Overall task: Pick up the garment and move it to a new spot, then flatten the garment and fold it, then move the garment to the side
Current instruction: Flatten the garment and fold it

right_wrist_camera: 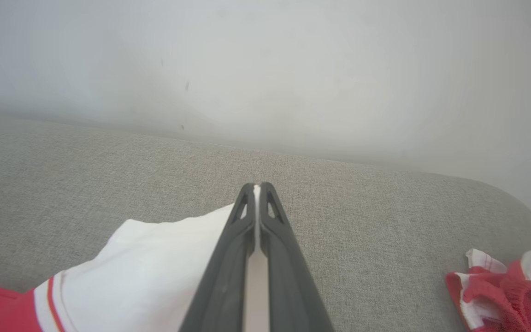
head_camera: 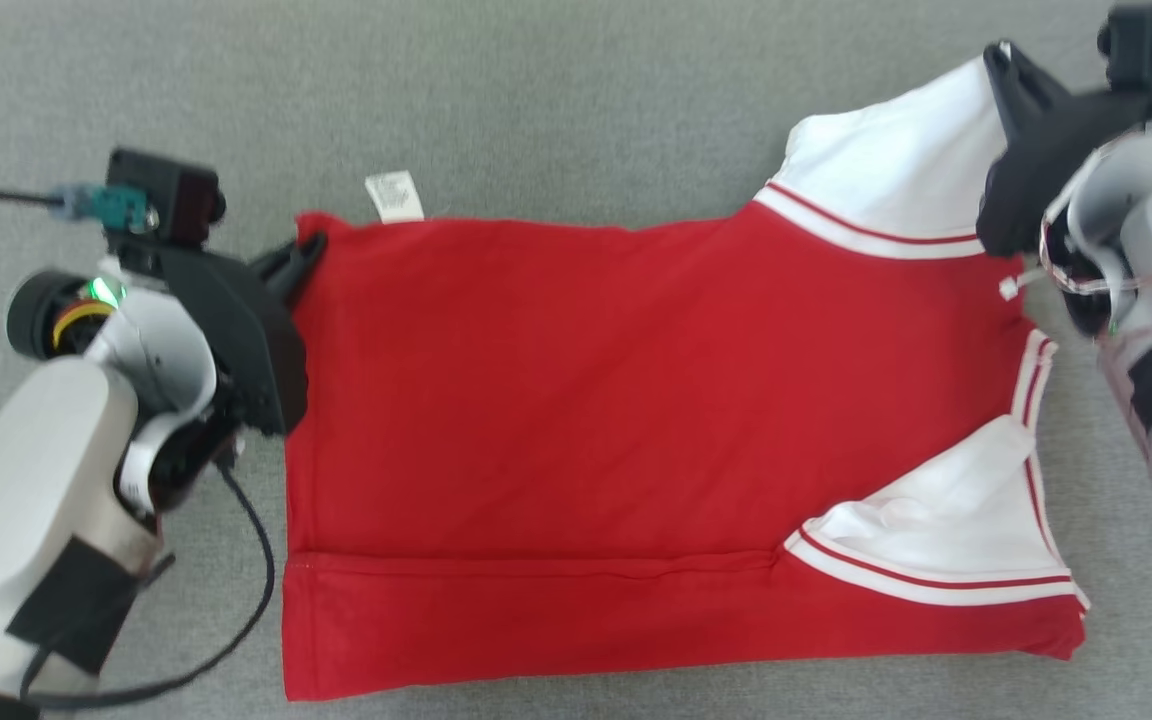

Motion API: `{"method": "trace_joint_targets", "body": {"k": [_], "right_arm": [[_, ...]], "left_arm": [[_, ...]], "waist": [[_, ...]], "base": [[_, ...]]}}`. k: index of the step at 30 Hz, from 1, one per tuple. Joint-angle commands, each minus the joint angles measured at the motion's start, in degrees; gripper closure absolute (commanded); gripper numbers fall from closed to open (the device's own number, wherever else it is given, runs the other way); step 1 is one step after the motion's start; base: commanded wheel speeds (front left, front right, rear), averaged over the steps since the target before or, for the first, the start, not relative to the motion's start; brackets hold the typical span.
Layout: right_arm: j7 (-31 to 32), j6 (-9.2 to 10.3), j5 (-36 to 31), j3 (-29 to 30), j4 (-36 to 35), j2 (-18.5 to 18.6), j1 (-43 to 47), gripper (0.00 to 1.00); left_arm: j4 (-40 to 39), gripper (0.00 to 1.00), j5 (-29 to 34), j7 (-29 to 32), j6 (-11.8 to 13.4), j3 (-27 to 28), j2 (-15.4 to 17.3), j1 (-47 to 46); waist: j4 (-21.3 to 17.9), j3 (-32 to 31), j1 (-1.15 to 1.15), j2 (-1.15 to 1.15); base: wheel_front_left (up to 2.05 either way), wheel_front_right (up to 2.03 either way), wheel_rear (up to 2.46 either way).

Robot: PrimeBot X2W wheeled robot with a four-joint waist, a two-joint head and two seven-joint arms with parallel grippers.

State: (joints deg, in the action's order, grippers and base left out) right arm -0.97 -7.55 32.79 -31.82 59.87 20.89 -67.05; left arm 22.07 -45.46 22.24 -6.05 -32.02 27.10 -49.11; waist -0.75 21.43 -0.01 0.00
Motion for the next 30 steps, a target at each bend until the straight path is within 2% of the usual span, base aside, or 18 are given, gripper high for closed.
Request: {"method": "trace_joint_targets", "body": {"k": [1,9,18,23,30], "right_arm": [[-1.88,0.13,1.54,-0.38,-2.33,1.11,3.06,1.00],[-6.02,0.13,5.23,-0.47,-12.50,4.43,14.68,1.00],[-5.91,0.13,5.01,5.92,-26.85,7.34,30.21,1.00],[-3.63,0.14,2.84,12.44,-35.22,6.56,38.96,1.00],[0.92,0.13,-0.71,22.95,-47.30,2.22,51.65,1.00]], "left_arm": [[-0.56,1.00,-0.35,-0.92,0.31,0.24,0.55,2.15],[-2.56,1.00,-1.02,-2.63,1.51,0.69,1.96,7.25],[-5.24,1.00,-1.01,-4.72,3.18,0.72,2.94,12.39],[-7.80,1.00,-1.36,-7.67,4.54,1.42,2.78,15.89],[-10.67,1.00,-0.30,-12.48,5.86,1.41,2.97,21.51]], "waist": [[-0.98,-2.54,0.01,0.00],[-2.23,-5.54,0.01,0.00],[-2.93,-7.72,0.01,0.00],[-2.60,-8.69,0.01,0.00],[-1.73,-9.71,0.01,0.00]], "base": [[0.00,0.00,0.00],[0.00,0.00,0.00],[0.00,0.00,0.00],[0.00,0.00,0.00],[0.00,0.00,0.00]]}}
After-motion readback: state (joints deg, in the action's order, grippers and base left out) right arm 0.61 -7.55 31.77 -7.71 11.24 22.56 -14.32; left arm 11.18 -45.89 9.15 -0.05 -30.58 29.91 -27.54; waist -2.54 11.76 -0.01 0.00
